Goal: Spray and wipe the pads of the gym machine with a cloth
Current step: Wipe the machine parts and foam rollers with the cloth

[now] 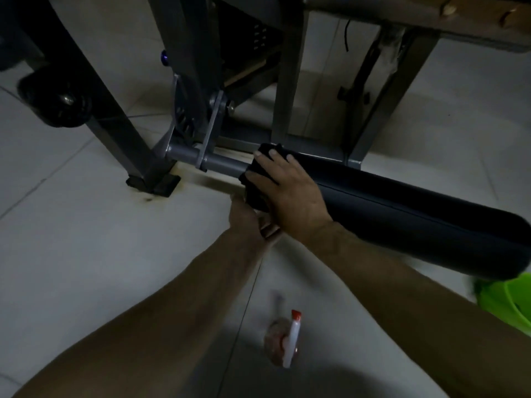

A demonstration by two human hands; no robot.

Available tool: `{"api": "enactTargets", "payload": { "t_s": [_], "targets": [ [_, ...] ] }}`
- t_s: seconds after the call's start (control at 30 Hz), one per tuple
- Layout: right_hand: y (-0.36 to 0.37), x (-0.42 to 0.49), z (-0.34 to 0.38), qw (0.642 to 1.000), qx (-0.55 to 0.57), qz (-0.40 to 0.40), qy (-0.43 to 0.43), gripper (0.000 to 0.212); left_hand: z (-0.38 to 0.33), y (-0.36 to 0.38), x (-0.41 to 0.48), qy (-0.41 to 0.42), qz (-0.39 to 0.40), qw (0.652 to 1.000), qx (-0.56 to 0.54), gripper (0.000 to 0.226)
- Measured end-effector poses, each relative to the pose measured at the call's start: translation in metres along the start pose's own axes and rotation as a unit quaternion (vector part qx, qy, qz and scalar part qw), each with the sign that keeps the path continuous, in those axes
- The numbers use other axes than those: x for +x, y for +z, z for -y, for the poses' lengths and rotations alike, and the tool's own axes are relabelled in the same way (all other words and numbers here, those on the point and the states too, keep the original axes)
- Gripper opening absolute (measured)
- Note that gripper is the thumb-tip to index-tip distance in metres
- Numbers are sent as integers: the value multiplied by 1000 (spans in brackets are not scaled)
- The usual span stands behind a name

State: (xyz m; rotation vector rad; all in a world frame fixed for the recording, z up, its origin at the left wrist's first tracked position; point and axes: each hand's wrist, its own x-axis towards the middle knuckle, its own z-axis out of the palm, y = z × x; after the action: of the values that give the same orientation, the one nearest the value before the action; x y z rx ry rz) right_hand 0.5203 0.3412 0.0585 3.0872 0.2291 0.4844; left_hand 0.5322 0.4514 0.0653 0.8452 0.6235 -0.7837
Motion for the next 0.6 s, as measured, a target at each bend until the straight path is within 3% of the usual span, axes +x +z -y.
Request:
{"api": "enactTargets", "payload": {
  "t_s": [0.1, 0.3, 0.47, 0.6],
  "targets": [
    [-14, -39, -35, 1000, 12, -24, -17, 63, 8, 20, -3, 10, -11, 1000, 18, 68],
    [-24, -109, -81, 998, 21, -59, -17, 56, 7, 46, -2, 68, -54, 996, 1, 59],
    [-6, -59, -50, 992, 59, -103, -41, 41, 17, 41, -15, 62, 6, 996, -68, 59],
    [-6, -13, -28, 992, 73, -87, -62, 40, 24, 40, -12, 99, 24, 987, -122, 63]
  ]
}}
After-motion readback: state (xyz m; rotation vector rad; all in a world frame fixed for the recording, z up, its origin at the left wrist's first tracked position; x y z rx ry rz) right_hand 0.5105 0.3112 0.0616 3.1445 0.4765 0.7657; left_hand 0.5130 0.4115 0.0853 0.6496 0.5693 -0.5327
